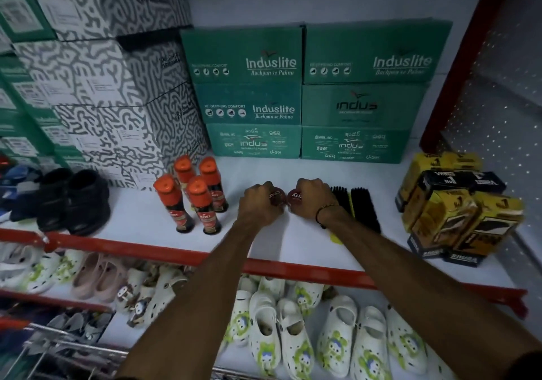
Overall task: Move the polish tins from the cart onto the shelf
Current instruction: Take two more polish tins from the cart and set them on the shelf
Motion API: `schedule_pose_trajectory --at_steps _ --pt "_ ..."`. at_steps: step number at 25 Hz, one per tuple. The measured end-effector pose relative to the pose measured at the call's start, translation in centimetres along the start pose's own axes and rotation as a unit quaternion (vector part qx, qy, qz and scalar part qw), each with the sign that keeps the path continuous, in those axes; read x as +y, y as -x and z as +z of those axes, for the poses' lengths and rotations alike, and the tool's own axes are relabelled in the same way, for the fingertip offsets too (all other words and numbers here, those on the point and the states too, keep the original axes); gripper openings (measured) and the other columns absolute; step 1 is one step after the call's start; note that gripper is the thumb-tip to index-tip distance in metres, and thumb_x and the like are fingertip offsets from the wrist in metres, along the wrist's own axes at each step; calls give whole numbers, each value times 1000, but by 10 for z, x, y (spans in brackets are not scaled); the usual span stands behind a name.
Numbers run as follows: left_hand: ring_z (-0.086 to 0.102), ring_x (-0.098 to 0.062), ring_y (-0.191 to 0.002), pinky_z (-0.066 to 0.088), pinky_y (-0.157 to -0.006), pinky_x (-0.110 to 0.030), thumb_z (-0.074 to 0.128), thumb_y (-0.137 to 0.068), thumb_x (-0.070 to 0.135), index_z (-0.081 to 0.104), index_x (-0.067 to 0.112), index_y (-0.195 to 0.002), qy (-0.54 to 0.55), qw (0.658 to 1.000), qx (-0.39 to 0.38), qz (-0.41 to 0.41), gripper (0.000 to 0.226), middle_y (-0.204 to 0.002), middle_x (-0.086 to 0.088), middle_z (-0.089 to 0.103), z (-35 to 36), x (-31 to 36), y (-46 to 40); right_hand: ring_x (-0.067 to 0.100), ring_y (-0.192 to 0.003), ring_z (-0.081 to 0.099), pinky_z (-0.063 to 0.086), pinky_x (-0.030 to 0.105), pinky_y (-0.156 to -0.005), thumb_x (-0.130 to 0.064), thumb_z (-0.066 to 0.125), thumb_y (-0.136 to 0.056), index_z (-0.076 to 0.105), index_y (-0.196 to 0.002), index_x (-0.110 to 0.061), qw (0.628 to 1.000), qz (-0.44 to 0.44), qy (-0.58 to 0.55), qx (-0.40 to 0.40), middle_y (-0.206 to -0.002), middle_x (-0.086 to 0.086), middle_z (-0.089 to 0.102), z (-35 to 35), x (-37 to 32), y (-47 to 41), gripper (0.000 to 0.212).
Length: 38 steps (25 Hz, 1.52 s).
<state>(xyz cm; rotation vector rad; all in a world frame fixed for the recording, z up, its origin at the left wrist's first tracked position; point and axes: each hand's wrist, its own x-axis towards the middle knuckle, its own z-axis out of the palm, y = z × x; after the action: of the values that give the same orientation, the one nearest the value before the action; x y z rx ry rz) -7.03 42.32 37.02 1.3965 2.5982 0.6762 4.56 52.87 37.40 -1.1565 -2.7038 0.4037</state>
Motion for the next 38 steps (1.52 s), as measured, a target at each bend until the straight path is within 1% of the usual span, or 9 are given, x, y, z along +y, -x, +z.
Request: schedule_pose_trajectory --at_steps 5,11,16,19,22,25,27,32,38 --pt "62 -38 -119 53 -100 -49 71 -83 26 66 17 -126 -5 1000 -8 11 44 -126 -13 68 -8 -1 17 39 -111 65 56 40 -90 -28 71 -83 60 -126 -8 998 -6 -48 46 -119 20 70 -8 -6 17 49" --pt "60 -31 -110 48 -95 -38 63 -84 8 69 4 -109 103 955 272 64 26 -116 -15 66 -15 -48 118 29 -91 60 47 34 -84 -14 61 -81 67 -100 -9 928 -146 -157 305 -95 9 70 28 -65 105 21" --pt "57 -31 -97 46 -83 -37 64 -80 2 63 4 -94 88 923 373 -27 14 -105 -14 61 34 -134 227 32 -84 59 50 39 -78 -6 53 -87 68 -98 -1 925 -251 -188 213 -91 14 65 132 -108 191 20" --pt "59 -35 -102 51 -87 -41 64 -82 -2 68 1 -102 87 946 290 -116 21 -110 -19 63 94 -185 294 37 -92 61 52 43 -82 -7 51 -90 68 -108 0 940 -291 -164 62 -98 19 66 209 -107 238 25" --pt "57 -41 -119 52 -99 -45 65 -85 2 63 -1 -122 73 969 54 -228 37 -129 -24 58 170 -223 361 41 -105 65 55 45 -92 -6 60 -86 67 -121 -1 943 -292 -82 -135 -115 22 68 295 -93 276 36" --pt "52 -39 -128 51 -103 -47 66 -92 23 47 8 -140 78 893 -282 -342 53 -142 -19 45 263 -247 426 35 -127 55 46 43 -105 -23 60 -90 53 -139 -11 893 -240 61 -375 -135 16 58 386 -59 310 51" --pt "52 -39 -128 49 -104 -48 64 -92 36 45 11 -142 37 854 -383 -351 59 -143 -17 44 320 -253 460 34 -138 44 39 47 -110 -30 63 -90 42 -147 -20 847 -230 156 -454 -147 12 47 448 -31 331 61" --pt "45 -40 -135 47 -105 -48 77 -84 24 27 13 -153 8 847 -392 -359 86 -151 -17 34 390 -259 478 37 -130 46 45 58 -101 -14 67 -84 41 -139 -24 837 -239 207 -447 -141 11 45 520 -10 354 61" --pt "53 -37 -124 53 -95 -46 86 -70 37 38 13 -143 25 866 -341 -366 90 -138 -15 44 345 -271 468 38 -122 53 53 51 -96 -32 73 -81 46 -131 -14 868 -188 157 -431 -134 13 52 489 -36 344 60"
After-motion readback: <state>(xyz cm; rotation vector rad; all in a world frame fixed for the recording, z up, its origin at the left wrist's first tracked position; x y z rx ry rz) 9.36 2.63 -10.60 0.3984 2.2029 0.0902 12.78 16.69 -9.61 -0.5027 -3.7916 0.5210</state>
